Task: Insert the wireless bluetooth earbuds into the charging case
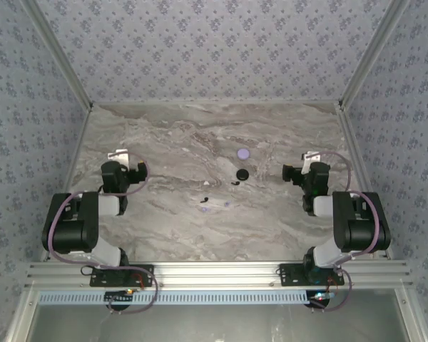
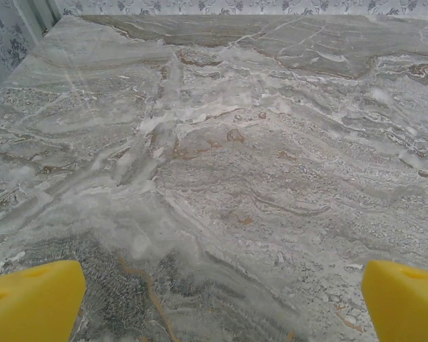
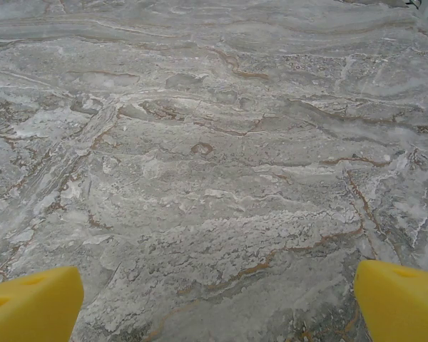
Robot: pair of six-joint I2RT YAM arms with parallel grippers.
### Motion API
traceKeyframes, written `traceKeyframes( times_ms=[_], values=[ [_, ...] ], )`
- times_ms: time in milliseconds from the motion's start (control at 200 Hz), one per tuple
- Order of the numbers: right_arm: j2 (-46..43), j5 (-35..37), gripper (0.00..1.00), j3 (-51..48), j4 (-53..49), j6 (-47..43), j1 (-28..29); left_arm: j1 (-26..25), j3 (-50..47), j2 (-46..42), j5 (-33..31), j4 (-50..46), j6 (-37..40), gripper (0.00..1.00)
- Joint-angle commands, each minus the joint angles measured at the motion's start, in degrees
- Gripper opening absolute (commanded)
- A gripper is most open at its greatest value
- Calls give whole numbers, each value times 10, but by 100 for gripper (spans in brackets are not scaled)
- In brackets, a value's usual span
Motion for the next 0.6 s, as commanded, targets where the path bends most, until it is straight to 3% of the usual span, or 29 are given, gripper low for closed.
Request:
traceKeyframes(
  times_ms=[0, 595],
  values=[
    [-3, 10, 100, 11, 6, -10, 2, -1, 10, 2, -7, 1, -6, 99],
    [-4, 5, 100, 12, 6, -9, 1, -1, 10, 2, -7, 0, -7, 99]
  ],
)
